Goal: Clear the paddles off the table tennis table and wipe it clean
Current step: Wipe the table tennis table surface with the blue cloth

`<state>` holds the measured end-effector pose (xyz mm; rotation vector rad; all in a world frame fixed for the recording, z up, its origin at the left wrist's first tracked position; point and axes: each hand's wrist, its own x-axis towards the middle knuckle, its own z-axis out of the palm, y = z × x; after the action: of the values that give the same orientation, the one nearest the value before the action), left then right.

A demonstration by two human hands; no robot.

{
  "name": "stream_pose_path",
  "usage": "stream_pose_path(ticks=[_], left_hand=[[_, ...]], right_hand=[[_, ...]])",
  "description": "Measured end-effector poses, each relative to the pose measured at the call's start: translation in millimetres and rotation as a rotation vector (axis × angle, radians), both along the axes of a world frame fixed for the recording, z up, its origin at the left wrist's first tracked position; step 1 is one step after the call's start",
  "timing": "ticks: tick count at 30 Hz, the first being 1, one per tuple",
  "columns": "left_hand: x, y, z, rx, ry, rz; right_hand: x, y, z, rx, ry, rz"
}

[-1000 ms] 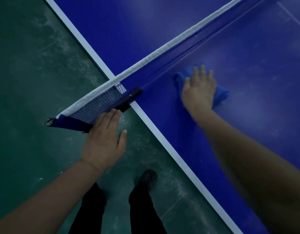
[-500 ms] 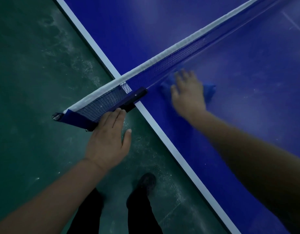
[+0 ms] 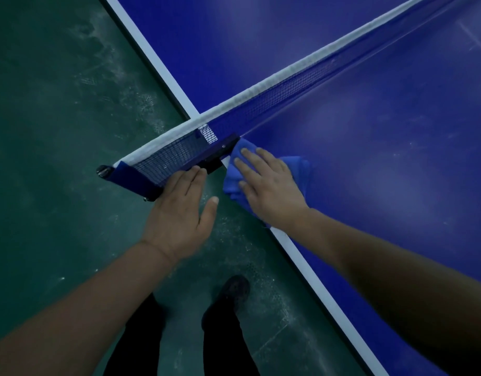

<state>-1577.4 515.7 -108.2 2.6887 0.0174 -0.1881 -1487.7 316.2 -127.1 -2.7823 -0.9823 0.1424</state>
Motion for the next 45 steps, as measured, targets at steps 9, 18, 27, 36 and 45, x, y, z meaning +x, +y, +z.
stream_pose_path(ticks=[9, 18, 27, 36, 45], left_hand=[[0.5, -0.2, 5.3, -0.026, 0.025, 0.003], [0.5, 2.0, 2.6, -0.028, 0.017, -0.021], [-1.9, -1.7, 4.6, -0.046, 0.040, -0.006], [11.2, -15.6, 27.7, -0.044, -0.006, -0.091], [53.4, -71.2, 3.5, -0.038, 0.011, -0.410]], right_hand=[[-1.0, 11.6, 0.2, 0.017, -0.021, -0.008], [-8.2, 12.4, -8.1, 0.021, -0.037, 0.275], [48.4, -96.1, 10.6, -0.054, -0.015, -0.830], [-113.8, -107.7, -0.2, -0.157, 0.052, -0.604], [-110.7, -64.8, -0.8, -0.062, 0.027, -1.162]])
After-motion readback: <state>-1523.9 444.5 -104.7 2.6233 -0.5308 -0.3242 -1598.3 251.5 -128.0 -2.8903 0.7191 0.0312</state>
